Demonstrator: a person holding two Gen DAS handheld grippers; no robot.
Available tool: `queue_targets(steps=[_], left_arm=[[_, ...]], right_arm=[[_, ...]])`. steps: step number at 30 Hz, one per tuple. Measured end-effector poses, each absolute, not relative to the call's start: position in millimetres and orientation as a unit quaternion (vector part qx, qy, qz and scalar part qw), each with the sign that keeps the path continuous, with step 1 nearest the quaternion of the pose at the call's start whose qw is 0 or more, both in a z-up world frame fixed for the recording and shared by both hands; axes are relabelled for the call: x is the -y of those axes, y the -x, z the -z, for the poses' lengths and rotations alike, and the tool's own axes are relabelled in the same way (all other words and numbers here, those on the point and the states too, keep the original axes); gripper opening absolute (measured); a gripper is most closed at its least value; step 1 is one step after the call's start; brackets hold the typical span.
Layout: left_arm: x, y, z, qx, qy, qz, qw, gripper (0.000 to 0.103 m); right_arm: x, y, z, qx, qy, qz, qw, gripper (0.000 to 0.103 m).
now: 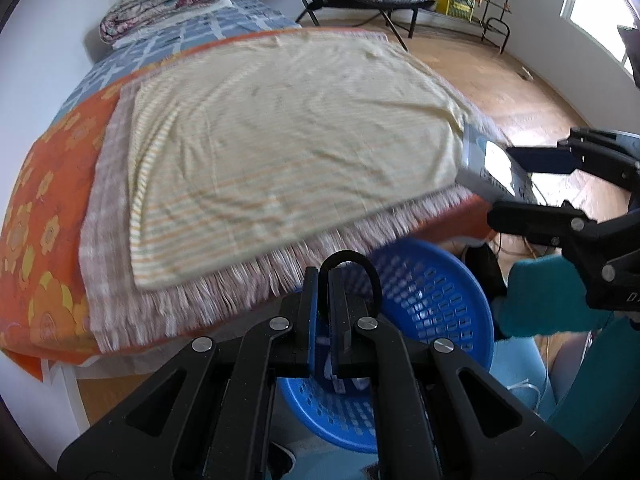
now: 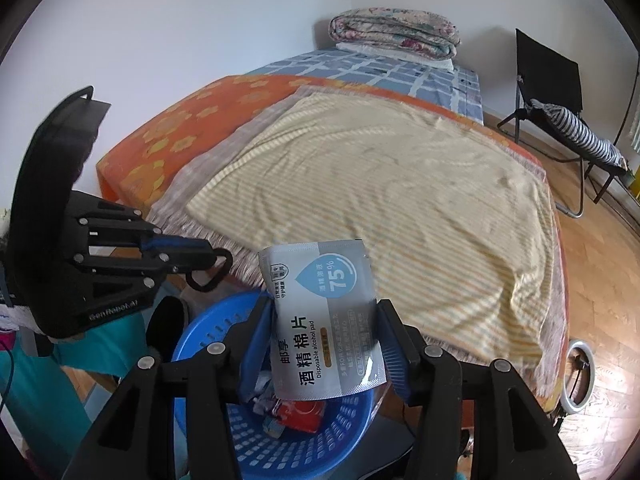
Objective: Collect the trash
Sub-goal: 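Carry the hair tie and wipe packet to the blue basket and release both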
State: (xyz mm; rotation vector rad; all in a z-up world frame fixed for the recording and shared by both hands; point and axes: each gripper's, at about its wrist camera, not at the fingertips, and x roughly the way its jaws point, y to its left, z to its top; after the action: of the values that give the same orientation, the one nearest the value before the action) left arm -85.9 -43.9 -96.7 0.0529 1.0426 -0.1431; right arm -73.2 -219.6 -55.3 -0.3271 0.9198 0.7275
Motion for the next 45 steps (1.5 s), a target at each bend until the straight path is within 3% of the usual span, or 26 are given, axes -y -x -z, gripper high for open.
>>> queue_targets(steps=[9,27,29,31,37,39,41,45], left_arm=[[55.3,105.5,133.0,-0.534,-0.028,0.072,0.842,0.003],[65.7,115.1,154.9,-0.561,-0.033,0.079,0.824,0.004],[65.3,115.4,155.8,-0.561,-0.029,0.079,0.823,0.027],[64.1,116.4,153.7,-0.555,-0.025,0.078,0.828,0.042],[61.6,116.9,151.5,-0.551,-0.02,0.072,0.831,0.059],[62.2,117.0,152.6,-0.553,-0.02,0.073,0.829,0.059],[63.6,116.9,154.3,-0.557,-0.021,0.075,0.827,0.067],[67.4,118.6,153.9,-0.554,-0.027,0.079,0.828,0.07]], right_arm=[[231.1,85.4,82.4,-0.461,0.135,-0.337,0.81,0.055],[240.3,92.2,107.3,-0.49,0.109,-0.324,0.802,0.063],[240.8,91.4,106.8,-0.491,0.106,-0.322,0.802,0.063],[241.3,90.0,106.6,-0.492,0.103,-0.32,0.803,0.065],[241.6,90.0,107.4,-0.493,0.098,-0.316,0.805,0.076],[241.6,90.4,107.4,-0.493,0.096,-0.314,0.806,0.079],[242.6,90.2,107.4,-0.493,0.092,-0.314,0.806,0.084],[242.4,89.6,106.2,-0.492,0.09,-0.308,0.809,0.086]])
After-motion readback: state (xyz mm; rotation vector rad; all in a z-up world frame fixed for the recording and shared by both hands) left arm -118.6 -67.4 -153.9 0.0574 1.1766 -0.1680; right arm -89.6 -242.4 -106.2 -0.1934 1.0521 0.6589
